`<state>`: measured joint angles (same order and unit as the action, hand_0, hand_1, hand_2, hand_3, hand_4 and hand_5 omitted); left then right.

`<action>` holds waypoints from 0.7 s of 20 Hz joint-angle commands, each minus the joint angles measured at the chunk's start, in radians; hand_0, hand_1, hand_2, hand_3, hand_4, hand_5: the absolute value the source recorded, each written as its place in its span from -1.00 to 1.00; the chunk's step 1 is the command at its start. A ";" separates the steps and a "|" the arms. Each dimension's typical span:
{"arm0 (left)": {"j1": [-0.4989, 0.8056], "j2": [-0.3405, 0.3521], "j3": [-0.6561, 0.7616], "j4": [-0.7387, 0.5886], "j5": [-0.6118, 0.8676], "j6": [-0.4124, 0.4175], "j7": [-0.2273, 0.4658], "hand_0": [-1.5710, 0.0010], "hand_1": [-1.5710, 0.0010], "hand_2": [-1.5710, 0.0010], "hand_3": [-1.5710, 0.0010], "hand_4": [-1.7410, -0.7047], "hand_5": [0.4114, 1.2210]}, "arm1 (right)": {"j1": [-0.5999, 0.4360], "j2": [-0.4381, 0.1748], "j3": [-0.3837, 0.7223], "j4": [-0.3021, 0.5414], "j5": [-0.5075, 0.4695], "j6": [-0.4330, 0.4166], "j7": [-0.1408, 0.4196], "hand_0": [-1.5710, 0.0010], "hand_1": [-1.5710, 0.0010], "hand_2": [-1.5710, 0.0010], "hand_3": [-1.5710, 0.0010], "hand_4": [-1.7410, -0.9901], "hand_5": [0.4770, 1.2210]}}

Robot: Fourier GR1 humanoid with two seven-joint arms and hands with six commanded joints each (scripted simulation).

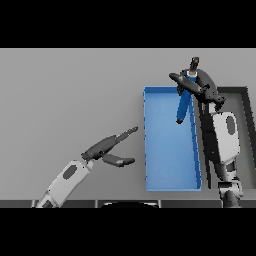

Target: Pick up the blue pipe and place it into the blue bin.

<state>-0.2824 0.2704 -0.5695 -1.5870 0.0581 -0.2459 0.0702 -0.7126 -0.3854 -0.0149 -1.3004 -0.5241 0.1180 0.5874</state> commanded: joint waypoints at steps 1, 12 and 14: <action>-0.012 -0.006 0.002 0.014 -0.005 0.003 0.004 1.00 1.00 1.00 1.00 0.76 -0.86 | 0.024 0.003 0.004 -0.005 0.014 -0.033 0.015 -1.00 -1.00 -1.00 -1.00 -0.36 1.00; -0.007 -0.013 -0.006 -0.004 -0.004 0.009 0.019 1.00 1.00 1.00 1.00 0.76 -0.84 | 0.139 -0.230 0.465 0.066 -0.249 -0.278 0.022 -0.49 -0.41 -0.36 0.18 -0.30 0.88; -0.004 -0.013 -0.006 -0.006 -0.002 0.009 0.009 1.00 1.00 1.00 1.00 0.76 -0.84 | 0.107 -0.294 0.583 0.086 -0.385 -0.316 0.022 0.05 0.10 0.13 0.47 0.06 0.87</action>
<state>-0.2859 0.2568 -0.5753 -1.5934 0.0562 -0.2371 0.0773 -0.6062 -0.6797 0.5682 -1.2143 -0.9085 -0.1944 0.6098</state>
